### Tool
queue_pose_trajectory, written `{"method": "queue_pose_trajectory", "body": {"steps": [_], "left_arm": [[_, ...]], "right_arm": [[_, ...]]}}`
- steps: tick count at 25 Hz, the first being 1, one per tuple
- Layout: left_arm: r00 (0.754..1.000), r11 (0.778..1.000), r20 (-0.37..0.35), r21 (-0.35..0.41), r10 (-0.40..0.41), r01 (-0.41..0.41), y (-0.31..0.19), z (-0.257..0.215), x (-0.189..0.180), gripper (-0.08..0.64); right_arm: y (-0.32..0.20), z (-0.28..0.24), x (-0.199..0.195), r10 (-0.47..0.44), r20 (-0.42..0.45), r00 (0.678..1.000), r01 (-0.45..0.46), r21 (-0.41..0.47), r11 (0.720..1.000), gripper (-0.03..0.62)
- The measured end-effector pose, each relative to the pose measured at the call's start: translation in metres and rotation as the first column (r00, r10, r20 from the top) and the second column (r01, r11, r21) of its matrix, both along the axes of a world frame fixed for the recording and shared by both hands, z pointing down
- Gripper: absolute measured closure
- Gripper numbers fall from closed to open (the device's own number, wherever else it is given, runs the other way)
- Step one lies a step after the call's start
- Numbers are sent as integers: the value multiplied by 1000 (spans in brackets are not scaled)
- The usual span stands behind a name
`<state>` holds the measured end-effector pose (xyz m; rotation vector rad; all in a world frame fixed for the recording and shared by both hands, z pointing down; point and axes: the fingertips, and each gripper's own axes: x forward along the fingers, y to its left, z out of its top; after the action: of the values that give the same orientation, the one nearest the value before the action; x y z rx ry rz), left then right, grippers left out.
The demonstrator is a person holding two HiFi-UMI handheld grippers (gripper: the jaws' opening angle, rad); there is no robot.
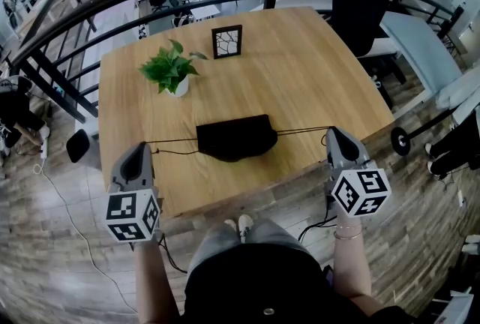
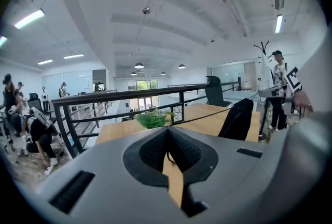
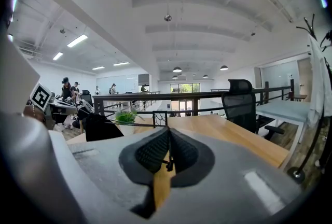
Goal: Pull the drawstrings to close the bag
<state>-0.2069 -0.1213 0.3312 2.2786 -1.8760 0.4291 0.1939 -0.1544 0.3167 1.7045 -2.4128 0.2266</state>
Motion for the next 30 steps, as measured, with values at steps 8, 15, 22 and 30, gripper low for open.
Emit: {"method": "queue_pose_trajectory", "body": {"steps": [8,15,22,30], "left_arm": [[1000,1000,5,-2,5,-5,-2,0,1,549],[1000,1000,-6,0,-31,31,-3,0,-15,549],[998,998,-16,-1,-61,61,-3,3,-25,549],[997,997,-25,-7,-77,77,-3,4,-30,549]], "right_arm": [[-3,-7,8,13,-65,998,-12,20,1000,592],[-1,-3,16,37,-40,999,-37,10,999,592],[-2,-4,17,39,-42,998,-38,12,999,592],[-3,-4,20,46,-29,999,-46,7,999,592]]}}
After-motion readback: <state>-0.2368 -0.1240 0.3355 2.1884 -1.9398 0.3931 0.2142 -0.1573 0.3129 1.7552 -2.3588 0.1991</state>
